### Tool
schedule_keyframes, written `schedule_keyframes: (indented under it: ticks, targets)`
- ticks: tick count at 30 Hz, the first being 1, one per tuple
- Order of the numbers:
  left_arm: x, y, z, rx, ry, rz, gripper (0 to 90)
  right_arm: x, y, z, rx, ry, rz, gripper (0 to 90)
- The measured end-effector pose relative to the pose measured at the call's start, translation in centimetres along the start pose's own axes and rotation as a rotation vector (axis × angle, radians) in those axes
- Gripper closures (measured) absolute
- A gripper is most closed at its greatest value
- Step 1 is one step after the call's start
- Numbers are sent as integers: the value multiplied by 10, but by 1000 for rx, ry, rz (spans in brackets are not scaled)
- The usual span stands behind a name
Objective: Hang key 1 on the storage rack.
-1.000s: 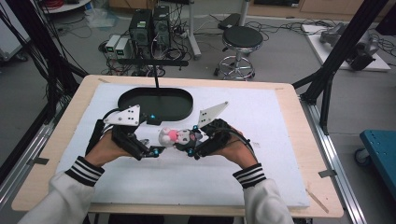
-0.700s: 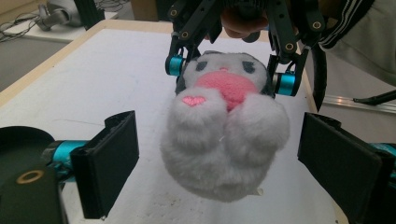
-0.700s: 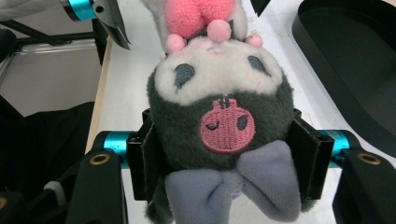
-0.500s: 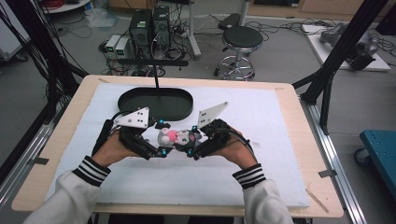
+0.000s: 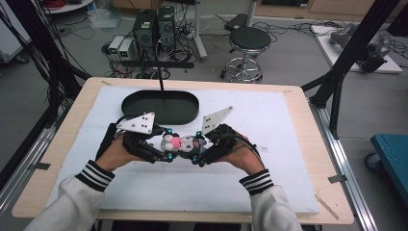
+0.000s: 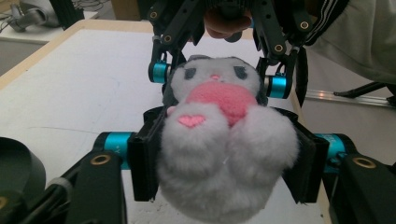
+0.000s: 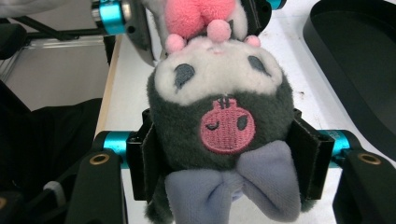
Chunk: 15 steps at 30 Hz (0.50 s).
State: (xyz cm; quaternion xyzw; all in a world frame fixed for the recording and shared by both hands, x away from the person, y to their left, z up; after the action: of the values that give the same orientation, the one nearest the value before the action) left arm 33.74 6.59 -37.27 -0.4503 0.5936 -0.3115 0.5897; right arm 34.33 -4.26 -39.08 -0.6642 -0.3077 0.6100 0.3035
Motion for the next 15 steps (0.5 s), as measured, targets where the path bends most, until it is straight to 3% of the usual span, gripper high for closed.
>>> schedule_keyframes:
  ticks: [15]
  targets:
    - [-4, -3, 0, 2, -39, -8, 523, 1, -1, 0, 1, 1, -11, 356]
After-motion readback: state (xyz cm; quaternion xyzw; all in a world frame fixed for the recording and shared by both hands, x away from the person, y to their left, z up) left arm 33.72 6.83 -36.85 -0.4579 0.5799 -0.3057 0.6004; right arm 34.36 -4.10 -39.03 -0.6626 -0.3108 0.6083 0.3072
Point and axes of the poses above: each handheld gripper's, and its own axes: x roughly forward along the jaws, y roughly out of its underside, z roughly to its left, the point moved 9 cm from there along x, roughly forward along the jaws, and after that the axes turned 7 degrees about -x, right-handed, at the moved point
